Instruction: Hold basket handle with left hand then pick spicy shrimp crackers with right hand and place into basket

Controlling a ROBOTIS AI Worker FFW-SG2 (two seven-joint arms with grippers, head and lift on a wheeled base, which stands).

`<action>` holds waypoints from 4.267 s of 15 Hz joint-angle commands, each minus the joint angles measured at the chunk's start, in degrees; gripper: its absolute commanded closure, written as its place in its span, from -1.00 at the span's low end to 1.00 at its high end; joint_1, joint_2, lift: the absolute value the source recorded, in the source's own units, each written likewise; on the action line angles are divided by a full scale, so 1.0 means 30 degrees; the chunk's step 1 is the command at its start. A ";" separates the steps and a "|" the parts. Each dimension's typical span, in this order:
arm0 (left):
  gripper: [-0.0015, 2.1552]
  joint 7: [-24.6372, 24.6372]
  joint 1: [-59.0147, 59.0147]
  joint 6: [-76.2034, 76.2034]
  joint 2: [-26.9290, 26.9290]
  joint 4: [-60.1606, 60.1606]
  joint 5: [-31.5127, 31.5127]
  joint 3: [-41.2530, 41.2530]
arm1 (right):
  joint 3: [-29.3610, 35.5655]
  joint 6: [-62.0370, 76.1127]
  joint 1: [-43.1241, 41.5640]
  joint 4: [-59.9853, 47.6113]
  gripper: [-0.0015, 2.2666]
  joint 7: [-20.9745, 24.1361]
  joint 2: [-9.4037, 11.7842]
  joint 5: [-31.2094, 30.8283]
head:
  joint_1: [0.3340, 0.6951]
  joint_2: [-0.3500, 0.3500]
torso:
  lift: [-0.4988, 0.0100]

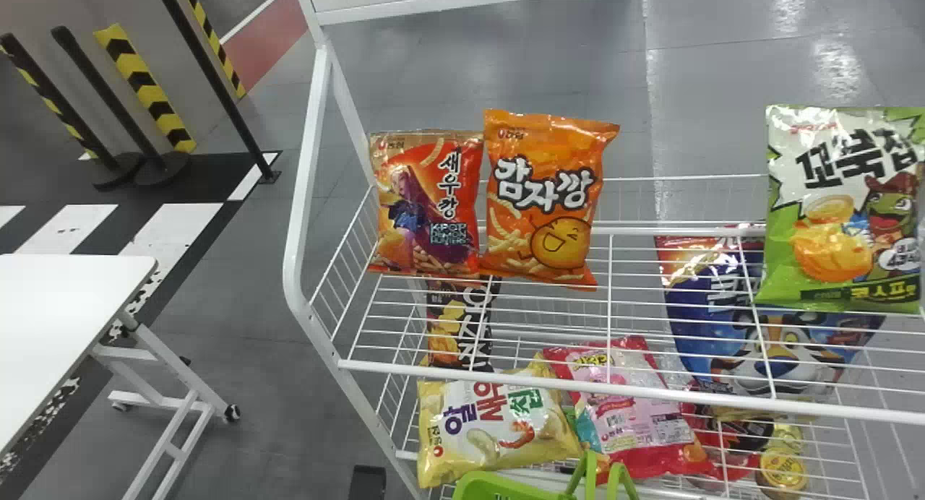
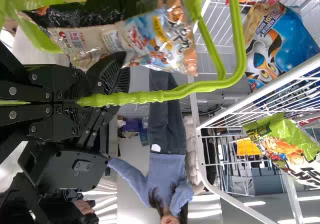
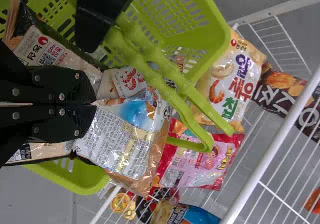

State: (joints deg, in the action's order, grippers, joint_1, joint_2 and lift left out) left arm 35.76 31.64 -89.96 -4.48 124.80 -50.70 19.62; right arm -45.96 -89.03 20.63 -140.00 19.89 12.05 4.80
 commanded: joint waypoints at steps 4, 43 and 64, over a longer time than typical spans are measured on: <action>0.76 0.0002 -0.0001 -0.0022 0.0029 0.0000 0.0026 -0.0007 | -0.0618 -0.0350 -0.0021 -0.0911 0.47 -0.0214 -0.0032 0.0451 | 1.00 0.82 | 0.81; 0.76 0.0090 -0.0001 -0.0022 0.0087 -0.0117 0.0143 -0.0007 | 0.8669 0.5081 0.3729 -0.2728 -0.92 -0.2147 0.0408 -0.1043 | 1.00 -0.44 | 0.81; 0.76 0.0764 0.0468 -0.0022 0.0322 -0.0410 -0.0209 0.0843 | 1.0251 2.5764 0.7098 0.0290 -0.93 -0.1854 0.1199 -0.0633 | 1.00 -0.31 | 0.81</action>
State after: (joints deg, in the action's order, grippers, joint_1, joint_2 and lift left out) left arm 37.94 32.70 -89.96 -3.58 123.50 -50.86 21.72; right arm -15.22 -12.19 41.72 -139.17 14.40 15.55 2.70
